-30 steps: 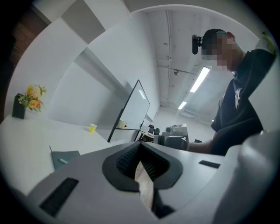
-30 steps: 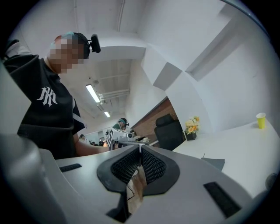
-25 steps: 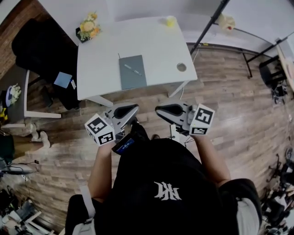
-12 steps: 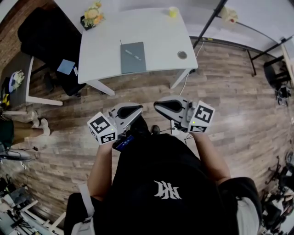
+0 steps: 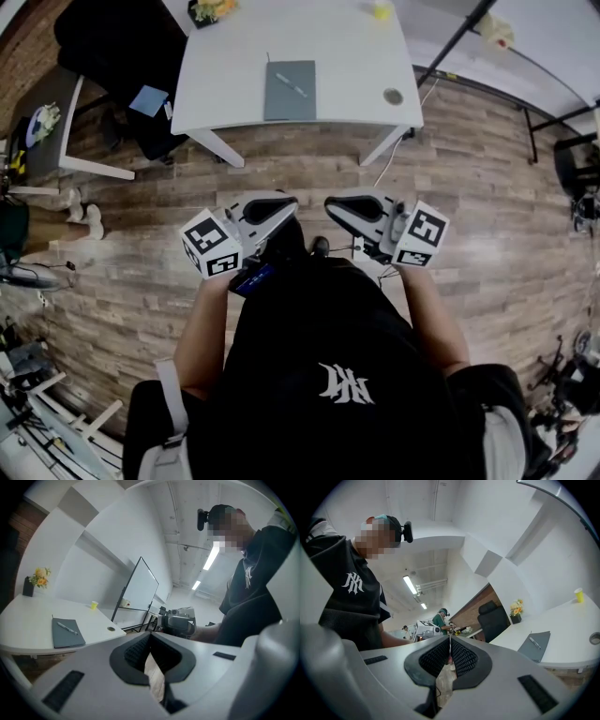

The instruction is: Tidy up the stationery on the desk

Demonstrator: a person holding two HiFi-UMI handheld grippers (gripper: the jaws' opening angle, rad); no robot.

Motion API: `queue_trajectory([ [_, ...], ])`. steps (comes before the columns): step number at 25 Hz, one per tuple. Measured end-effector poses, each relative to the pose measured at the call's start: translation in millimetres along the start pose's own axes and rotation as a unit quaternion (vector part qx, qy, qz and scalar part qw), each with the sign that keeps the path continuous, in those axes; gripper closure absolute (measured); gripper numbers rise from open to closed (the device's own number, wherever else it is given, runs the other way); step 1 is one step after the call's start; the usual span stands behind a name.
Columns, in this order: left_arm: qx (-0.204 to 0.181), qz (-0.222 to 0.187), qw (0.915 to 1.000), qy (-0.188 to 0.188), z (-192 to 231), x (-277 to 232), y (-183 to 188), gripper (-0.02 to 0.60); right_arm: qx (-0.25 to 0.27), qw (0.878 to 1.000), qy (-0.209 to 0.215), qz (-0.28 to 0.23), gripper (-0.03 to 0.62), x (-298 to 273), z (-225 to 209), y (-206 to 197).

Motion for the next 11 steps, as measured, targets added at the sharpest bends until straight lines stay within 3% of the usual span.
queue_trajectory([
  [11, 0.005, 0.01, 0.9999, -0.004, -5.8, -4.1, -2.5, 0.578, -0.005, 1.0, 0.0, 0.005, 0.554, 1.3, 0.8, -2.4],
])
Point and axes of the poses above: the fingertips, and each gripper's own axes: x backward along the fingers, z to its left, y out of its top, the point moved 3 cm from there along x, backward along the fingers, and after that the axes turned 3 degrees about -z, right-handed, at the moved point
